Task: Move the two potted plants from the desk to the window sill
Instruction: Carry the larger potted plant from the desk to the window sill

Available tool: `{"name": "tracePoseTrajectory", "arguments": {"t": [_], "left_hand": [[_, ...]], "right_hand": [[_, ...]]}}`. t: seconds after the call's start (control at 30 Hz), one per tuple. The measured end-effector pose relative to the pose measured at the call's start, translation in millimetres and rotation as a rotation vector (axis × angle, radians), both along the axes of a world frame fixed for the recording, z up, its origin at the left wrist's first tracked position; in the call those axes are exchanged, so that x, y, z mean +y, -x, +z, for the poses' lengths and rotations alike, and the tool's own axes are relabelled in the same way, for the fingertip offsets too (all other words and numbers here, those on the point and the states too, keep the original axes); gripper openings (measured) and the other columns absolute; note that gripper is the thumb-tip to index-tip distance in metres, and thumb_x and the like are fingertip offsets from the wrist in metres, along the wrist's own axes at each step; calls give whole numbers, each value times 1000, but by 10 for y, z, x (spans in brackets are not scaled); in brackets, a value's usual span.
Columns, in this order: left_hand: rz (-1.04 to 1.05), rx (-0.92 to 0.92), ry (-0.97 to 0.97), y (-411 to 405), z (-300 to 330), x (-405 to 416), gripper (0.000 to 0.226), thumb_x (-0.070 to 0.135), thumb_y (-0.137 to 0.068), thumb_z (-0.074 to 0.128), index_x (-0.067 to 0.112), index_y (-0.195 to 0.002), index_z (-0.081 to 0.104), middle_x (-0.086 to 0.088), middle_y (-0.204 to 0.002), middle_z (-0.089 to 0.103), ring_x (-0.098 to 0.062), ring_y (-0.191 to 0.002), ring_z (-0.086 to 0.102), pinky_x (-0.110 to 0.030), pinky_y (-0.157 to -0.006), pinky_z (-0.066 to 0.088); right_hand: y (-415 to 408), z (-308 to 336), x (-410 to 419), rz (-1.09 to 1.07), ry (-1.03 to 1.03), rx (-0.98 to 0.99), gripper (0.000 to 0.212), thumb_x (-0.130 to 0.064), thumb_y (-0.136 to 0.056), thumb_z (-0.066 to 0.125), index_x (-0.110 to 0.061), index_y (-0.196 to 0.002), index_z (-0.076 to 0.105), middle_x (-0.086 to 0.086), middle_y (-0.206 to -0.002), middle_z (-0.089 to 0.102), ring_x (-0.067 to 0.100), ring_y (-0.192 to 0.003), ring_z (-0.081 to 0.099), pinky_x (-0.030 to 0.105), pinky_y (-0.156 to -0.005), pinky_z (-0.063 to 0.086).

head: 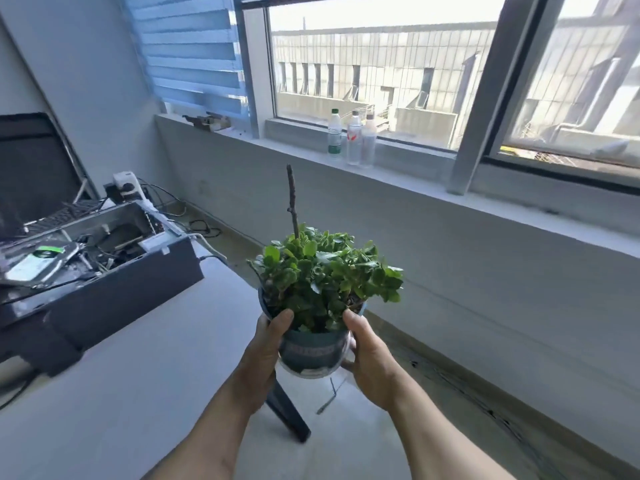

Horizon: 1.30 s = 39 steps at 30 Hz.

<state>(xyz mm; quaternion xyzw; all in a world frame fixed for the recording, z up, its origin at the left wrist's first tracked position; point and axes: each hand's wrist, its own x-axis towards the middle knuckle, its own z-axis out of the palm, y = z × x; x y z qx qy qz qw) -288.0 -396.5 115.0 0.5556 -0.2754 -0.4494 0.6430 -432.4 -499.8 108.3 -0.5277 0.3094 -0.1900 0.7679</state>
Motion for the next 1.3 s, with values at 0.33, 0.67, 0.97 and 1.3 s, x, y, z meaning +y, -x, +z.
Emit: {"name": "tracePoseTrajectory", "arguments": {"t": [0.33,0.67,0.97,1.3], "left_hand": [[-179,-10,10,1439,197,-1593,117,71,-46,83,19,-144,48,-1,-129,71,-7,-106,71,-19,-72,58],[-353,8,1,2698,401,-3074,115,73,-47,82,22,-145,47,0,-129,72,-14,-113,70,-26,-79,58],[-447,22,-14,3479,432,-4449,107,74,-38,81,29,-131,56,11,-116,76,-11,-114,62,-34,-89,47],[-661,17,16,4044,493,-5914,112,76,-34,81,28,-131,55,15,-111,78,0,-103,69,-27,-85,46]], "right_hand": [[1633,201,-1367,-174,4,-2,100,-80,-56,69,-32,-141,47,-1,-137,64,26,-129,55,52,-108,41],[3018,436,-2510,-380,17,-40,94,-75,-56,71,-32,-137,50,-6,-136,64,19,-128,55,49,-107,42],[3835,514,-3594,-512,82,-31,96,-77,-56,70,-33,-139,51,-12,-132,67,13,-125,56,47,-106,43],[4423,613,-4811,-643,79,-12,97,-76,-52,73,-29,-135,53,-12,-124,72,15,-121,60,46,-105,44]]}}
